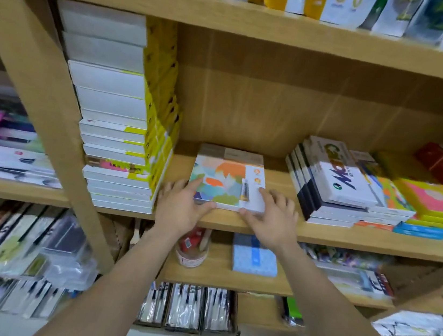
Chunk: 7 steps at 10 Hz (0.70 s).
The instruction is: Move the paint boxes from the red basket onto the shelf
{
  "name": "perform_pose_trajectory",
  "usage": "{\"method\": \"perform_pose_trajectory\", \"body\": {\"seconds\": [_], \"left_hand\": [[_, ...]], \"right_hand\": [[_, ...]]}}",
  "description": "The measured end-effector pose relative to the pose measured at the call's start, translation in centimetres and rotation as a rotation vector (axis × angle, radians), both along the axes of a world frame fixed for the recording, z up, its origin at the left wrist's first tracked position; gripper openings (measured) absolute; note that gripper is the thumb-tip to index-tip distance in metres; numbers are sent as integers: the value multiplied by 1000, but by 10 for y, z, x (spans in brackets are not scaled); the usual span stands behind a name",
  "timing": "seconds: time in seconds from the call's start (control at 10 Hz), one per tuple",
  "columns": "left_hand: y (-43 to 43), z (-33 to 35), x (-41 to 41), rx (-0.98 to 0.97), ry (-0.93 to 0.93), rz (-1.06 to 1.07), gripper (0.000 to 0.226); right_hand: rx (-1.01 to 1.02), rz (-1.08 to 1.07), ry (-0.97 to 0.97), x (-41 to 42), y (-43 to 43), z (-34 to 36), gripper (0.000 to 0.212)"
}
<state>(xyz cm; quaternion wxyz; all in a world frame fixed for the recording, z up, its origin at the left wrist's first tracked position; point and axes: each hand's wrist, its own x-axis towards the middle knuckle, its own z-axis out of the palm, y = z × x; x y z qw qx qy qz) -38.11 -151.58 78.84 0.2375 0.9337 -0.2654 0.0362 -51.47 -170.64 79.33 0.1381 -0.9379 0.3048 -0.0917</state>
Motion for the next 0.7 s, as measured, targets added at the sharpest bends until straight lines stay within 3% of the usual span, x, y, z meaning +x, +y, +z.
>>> {"method": "perform_pose_trajectory", "body": {"seconds": [0.1, 0.4, 0.6, 0.7], "left_hand": [[-16, 2, 15, -9, -11, 10, 80], [-21, -3, 18, -5, -35, 29, 79], [-24, 12, -22, 67, -58, 146, 70], [-18, 17, -43, 103, -50, 106, 66]], "right_hand": [[3, -24, 29, 15, -14, -1, 81], [-50, 26, 74, 18, -20, -6, 80], [10, 82, 113, 6, -15, 5, 78], [-17, 125, 119, -11, -13, 10, 78]]}}
